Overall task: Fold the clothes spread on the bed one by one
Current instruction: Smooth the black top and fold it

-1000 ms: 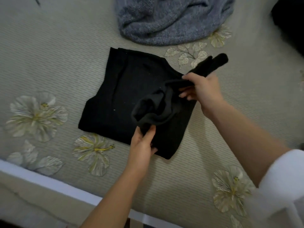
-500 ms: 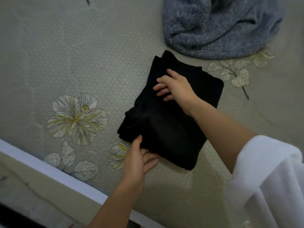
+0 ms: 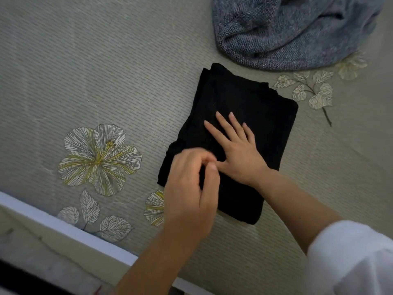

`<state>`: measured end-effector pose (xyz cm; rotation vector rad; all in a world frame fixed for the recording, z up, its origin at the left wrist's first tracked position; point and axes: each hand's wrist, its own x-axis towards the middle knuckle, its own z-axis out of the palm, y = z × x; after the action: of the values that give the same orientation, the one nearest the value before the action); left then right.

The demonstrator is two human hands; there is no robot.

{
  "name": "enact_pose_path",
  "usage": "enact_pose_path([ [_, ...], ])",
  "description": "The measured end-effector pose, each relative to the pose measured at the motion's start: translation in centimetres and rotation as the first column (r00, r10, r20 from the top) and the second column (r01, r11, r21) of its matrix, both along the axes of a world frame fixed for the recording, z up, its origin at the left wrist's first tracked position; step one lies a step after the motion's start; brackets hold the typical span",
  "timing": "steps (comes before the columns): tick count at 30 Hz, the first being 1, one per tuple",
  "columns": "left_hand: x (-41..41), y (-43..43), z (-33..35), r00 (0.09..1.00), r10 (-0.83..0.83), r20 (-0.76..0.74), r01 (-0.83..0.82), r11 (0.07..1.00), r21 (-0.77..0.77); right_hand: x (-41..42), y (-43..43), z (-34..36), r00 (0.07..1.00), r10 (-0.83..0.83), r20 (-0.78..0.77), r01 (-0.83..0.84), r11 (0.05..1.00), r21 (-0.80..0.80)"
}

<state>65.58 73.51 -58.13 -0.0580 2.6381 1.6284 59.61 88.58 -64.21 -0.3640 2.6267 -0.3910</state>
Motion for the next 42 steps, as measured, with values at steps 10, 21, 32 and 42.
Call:
enact_pose_path([
  [10, 0.0, -1.5, -6.4, 0.906, -0.058, 0.42, 0.292, 0.803, -0.519, -2.6, 4.5, -1.5, 0.993, -0.066, -0.101, 0.085, 0.976, 0.201],
  [21, -1.5, -3.2, -5.1, 0.87, 0.07, 0.487, 0.04, 0.976, -0.212, -10.0, 6.5, 0.8, 0.894, -0.448, 0.02, 0.444, 0.889, 0.115],
  [32, -4.8, -10.0, -4.5, 0.812, 0.404, 0.421, -0.451, 0.893, 0.012, -2.0, 8.9, 3.1, 0.64, -0.512, 0.572, 0.508, 0.841, 0.185],
  [42, 1.8, -6.5, -4.3, 0.786, 0.365, 0.498, -0.396, 0.917, -0.048, 4.7, 6.8, 1.9, 0.466, -0.74, 0.484, 0.884, 0.372, -0.283],
])
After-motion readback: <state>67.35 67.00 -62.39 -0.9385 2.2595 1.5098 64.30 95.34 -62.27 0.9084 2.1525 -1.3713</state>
